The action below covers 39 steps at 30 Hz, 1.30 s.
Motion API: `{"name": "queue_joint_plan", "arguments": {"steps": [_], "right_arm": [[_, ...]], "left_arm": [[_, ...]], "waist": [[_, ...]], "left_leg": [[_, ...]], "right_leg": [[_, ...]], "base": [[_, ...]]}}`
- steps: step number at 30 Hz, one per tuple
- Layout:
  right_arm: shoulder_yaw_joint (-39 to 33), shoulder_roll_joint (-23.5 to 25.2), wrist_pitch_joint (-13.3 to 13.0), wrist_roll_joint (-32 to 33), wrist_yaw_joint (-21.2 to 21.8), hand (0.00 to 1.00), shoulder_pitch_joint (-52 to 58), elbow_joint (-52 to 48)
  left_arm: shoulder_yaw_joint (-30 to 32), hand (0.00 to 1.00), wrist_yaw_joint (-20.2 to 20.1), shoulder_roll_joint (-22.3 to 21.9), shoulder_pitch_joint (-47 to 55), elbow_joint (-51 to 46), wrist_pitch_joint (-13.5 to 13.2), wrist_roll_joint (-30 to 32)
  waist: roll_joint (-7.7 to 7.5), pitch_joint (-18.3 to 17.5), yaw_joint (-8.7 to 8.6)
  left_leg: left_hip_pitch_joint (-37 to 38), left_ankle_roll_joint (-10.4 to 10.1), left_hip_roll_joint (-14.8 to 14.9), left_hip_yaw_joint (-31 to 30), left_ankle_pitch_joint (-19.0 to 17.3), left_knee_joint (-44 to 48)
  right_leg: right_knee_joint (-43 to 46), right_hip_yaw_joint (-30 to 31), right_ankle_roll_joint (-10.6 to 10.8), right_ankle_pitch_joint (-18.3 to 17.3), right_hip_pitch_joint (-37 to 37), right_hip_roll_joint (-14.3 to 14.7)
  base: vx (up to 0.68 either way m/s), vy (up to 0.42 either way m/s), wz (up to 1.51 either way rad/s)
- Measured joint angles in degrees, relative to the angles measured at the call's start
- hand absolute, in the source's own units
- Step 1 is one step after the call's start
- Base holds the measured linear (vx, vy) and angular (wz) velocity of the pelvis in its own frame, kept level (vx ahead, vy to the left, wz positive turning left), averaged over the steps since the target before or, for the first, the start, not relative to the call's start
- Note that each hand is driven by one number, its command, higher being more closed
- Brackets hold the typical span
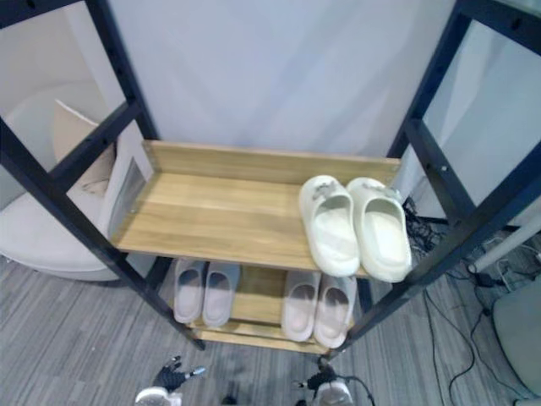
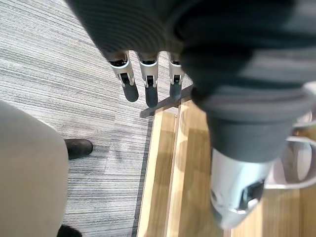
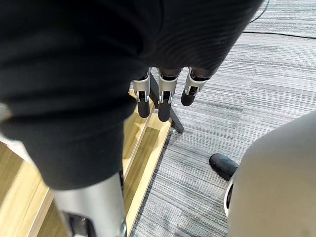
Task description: Organize the slippers on the shoe rack
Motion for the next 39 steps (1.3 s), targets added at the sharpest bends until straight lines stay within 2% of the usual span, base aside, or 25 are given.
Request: {"name": "queue_joint_plan", "arguments": {"steps": [4,5,6,7,8,9,10,11,12,15,18,20,21,24,26,27,28,29,30,31,32,34,35,36,39], "right_arm": [[0.47,-0.07,0.00,-0.01,0.09,0.00,-0.10,0.01],[0.60,-0.20,0.01,-0.01,0.16,0.00,-0.15,0.01],[1.21,-0.73,0.04,-0.02,0.67,0.00,-0.50,-0.03],[2.40,-1.24,-0.01,0.01,1.21,0.00,-0.97,-0.22],[2.60,-1.26,-0.06,0.02,1.30,0.00,-1.08,-0.31],[2.86,-1.43,-0.17,0.05,1.46,0.00,-1.19,-0.76],[3.27,-1.53,-0.21,0.03,1.50,0.00,-1.10,-1.60],[3.33,-1.53,-0.26,0.04,1.51,0.00,-0.99,-1.89],[3.71,-1.29,-0.96,0.08,1.66,0.00,-0.74,-2.54],[3.80,-1.17,-1.40,0.18,1.73,0.00,-1.52,-2.56],[4.55,-1.07,-1.58,1.25,1.88,0.00,-2.71,-3.21],[4.58,-0.87,-1.60,1.97,2.11,0.00,-2.80,-3.92],[4.60,-0.75,-1.63,2.41,2.08,0.00,-2.69,-4.40],[4.90,-0.56,-1.64,2.53,2.00,0.00,-2.86,-4.55],[4.58,-0.65,-1.68,2.54,1.54,0.00,-3.17,-4.56],[4.36,-0.73,-1.68,2.59,1.17,0.00,-3.23,-4.70],[4.32,-0.42,-1.68,2.84,0.80,0.00,-3.39,-4.95],[3.63,-0.31,-1.63,2.98,0.70,0.00,-3.07,-5.55],[3.19,-0.30,-1.62,3.01,0.70,0.00,-2.82,-5.64],[2.22,-0.55,-1.60,3.48,0.68,0.00,-1.16,-6.73],[2.12,-0.74,-1.65,3.48,0.60,0.00,-0.59,-7.05],[1.72,-1.53,-1.51,3.50,0.56,0.00,0.83,-7.56],[0.02,-1.77,-1.37,3.83,0.56,0.00,0.71,-8.68],[-0.67,-1.38,-1.27,4.41,0.53,0.00,0.99,-8.78],[-1.84,1.23,-1.33,4.75,0.60,0.00,0.88,-9.15]], "left_arm": [[1.17,0.00,-0.02,-0.07,0.03,0.27,0.01,0.04],[2.04,0.00,-0.01,-0.39,-0.02,0.25,0.01,0.03],[2.66,0.00,-0.02,-0.71,-0.03,0.05,-0.06,0.01],[3.25,0.00,-0.16,-0.68,-0.09,-0.23,-0.11,-0.04],[3.26,0.00,-0.19,-0.68,-0.18,-0.24,-0.09,-0.02],[3.17,0.00,-0.15,-0.46,-0.30,-0.25,-0.07,0.01],[2.95,0.00,-0.10,-0.36,-0.31,-0.41,-0.06,0.06],[2.80,0.00,-0.07,-0.28,-0.34,-0.56,-0.06,0.11],[2.35,0.00,-0.04,0.44,-0.64,-0.83,-0.05,0.79],[2.22,0.00,0.36,0.62,-1.86,-1.59,-0.03,1.93],[2.14,0.00,0.83,0.27,-2.83,-1.40,-0.03,2.20],[2.13,0.00,0.86,0.23,-3.05,-1.02,-0.05,2.25],[2.13,0.00,0.97,0.12,-3.36,-0.94,-0.07,2.22],[2.09,0.00,0.97,-0.59,-4.22,-1.02,-0.10,2.14],[2.13,0.00,1.07,-1.03,-4.58,-1.04,-0.06,2.15],[2.11,0.00,1.13,-1.06,-4.71,-1.12,-0.06,2.18],[2.08,0.00,1.13,-0.86,-5.85,-1.18,0.02,2.20],[2.03,0.00,1.12,-0.34,-6.75,-1.08,0.02,2.23],[2.04,0.00,1.13,-0.24,-6.72,-1.07,-0.01,2.22],[1.83,0.00,1.25,-0.36,-6.51,-1.07,-0.11,2.31],[1.58,0.00,1.28,-0.39,-6.40,-0.95,-0.08,2.33],[0.93,0.00,1.19,-0.98,-5.83,0.30,0.13,3.97],[-0.04,0.00,1.07,-1.12,-6.30,0.64,0.40,4.87],[-0.42,0.00,1.07,-0.80,-6.37,0.62,0.39,5.48],[-1.31,0.00,1.08,1.39,-5.70,0.80,0.87,5.95]], "waist": [[-0.06,0.08,0.38],[0.05,0.26,0.84],[0.29,0.80,1.08],[-0.30,1.36,1.19],[-0.55,1.56,1.18],[-0.76,1.89,1.18],[-0.58,2.05,1.11],[-0.61,2.16,0.98],[-1.63,2.32,0.72],[-2.60,2.69,1.29],[-1.22,4.41,1.41],[-0.94,4.44,1.41],[-0.52,4.84,1.48],[0.38,5.63,2.06],[1.17,6.27,2.37],[1.69,6.53,2.34],[1.16,7.00,1.72],[0.56,7.55,0.96],[0.39,7.59,0.95],[-0.06,7.68,0.84],[0.24,7.50,0.74],[2.24,6.13,0.02],[2.81,5.88,-0.85],[2.05,6.10,-1.28],[-1.10,4.82,-1.28]], "left_leg": [[0.05,0.27,-0.22,0.07,-0.19,-0.02],[-0.01,0.40,-0.42,0.06,-0.66,0.29],[-0.12,0.35,-0.26,-0.18,-1.51,1.13],[-0.27,0.87,-1.15,-1.27,-1.86,2.19],[-0.25,1.04,-1.55,-1.73,-1.84,2.47],[-0.56,1.38,-2.60,-4.38,-1.74,2.53],[-1.29,1.62,-2.99,-7.76,-1.56,2.73],[-1.41,1.81,-3.03,-8.74,-1.40,2.85],[-3.39,1.56,-4.04,-13.03,-1.07,4.44],[-7.63,0.70,-5.55,-19.44,-0.33,7.10],[-10.55,-1.13,-5.31,-24.96,0.44,8.30],[-12.07,-2.16,-4.66,-27.45,1.11,8.39],[-13.68,-3.60,-3.72,-30.22,2.05,8.33],[-16.22,-5.50,-2.16,-33.99,4.01,8.18],[-17.79,-3.98,-1.10,-30.19,6.90,7.41],[-18.55,0.58,-0.05,-22.38,4.90,7.24],[-21.61,4.14,1.69,-12.44,0.98,11.93],[-24.96,3.15,3.35,-2.81,-1.00,21.61],[-25.14,2.88,3.64,-0.93,-1.40,23.69],[-24.33,2.10,5.26,5.40,-3.87,31.84],[-23.64,1.91,6.18,7.28,-4.99,33.81],[-20.10,1.46,11.72,15.70,-9.58,36.90],[-19.91,1.05,11.44,19.11,-10.52,35.22],[-19.63,1.05,10.77,19.26,-10.53,34.24],[-16.84,2.19,5.52,15.74,-10.35,25.84]], "right_leg": [[0.11,0.19,0.11,-0.08,-0.08,-0.12],[1.64,0.25,0.38,-1.15,-0.58,-0.44],[7.99,0.37,0.54,-4.28,-2.93,-1.81],[17.09,0.35,0.61,-8.61,-5.60,-4.62],[19.49,0.55,0.63,-9.62,-6.29,-5.49],[27.15,4.19,-0.21,-11.80,-8.91,-7.22],[31.06,10.68,-0.93,-12.61,-10.63,-6.78],[31.32,13.19,-1.02,-13.18,-11.14,-6.27],[31.48,23.87,-0.56,-15.32,-11.23,-3.40],[29.83,35.41,-0.48,-18.37,-10.67,-1.13],[23.44,31.73,-0.25,-18.66,-7.38,-0.58],[20.58,29.16,-0.29,-18.60,-6.02,0.11],[19.04,26.62,-1.01,-18.13,-5.73,1.44],[17.46,21.84,-2.50,-17.11,-5.29,3.75],[16.84,17.93,-3.58,-16.34,-4.94,4.05],[16.56,15.43,-4.04,-16.05,-5.04,4.12],[15.96,11.75,-4.49,-15.75,-5.00,2.93],[16.11,7.10,-4.46,-15.73,-4.75,0.83],[16.14,6.23,-4.45,-15.74,-4.50,0.25],[15.93,3.44,-4.30,-15.68,-3.27,-1.36],[15.95,2.39,-4.17,-15.60,-2.87,-1.68],[17.10,-1.37,-3.24,-15.41,-2.54,-1.62],[19.29,-2.85,-1.74,-15.99,-3.27,-1.71],[19.56,-3.10,-1.68,-16.01,-3.11,-2.19],[16.70,-2.48,-0.43,-15.09,-1.02,-3.07]], "base": [[0.02,0.017,-0.03],[0.03,0.049,0.01],[0.05,0.068,0.17],[0.06,0.067,0.28],[0.02,0.042,0.67],[0.01,0.015,1.08],[0.02,-0.005,1.20],[0.09,-0.075,1.69],[0.08,-0.110,1.37],[0.06,-0.199,1.34],[-0.05,-0.223,0.89],[-0.06,-0.195,0.85],[-0.06,-0.173,0.97],[-0.09,-0.133,1.03],[-0.13,-0.064,0.92],[-0.16,-0.043,1.01],[-0.22,-0.042,1.52],[-0.20,-0.030,1.37],[-0.16,-0.001,1.27],[-0.08,0.020,0.75],[-0.03,0.077,0.94],[0.02,0.186,1.05],[0.01,0.211,1.26],[-0.04,0.231,1.29],[-0.02,0.231,0.95]]}}
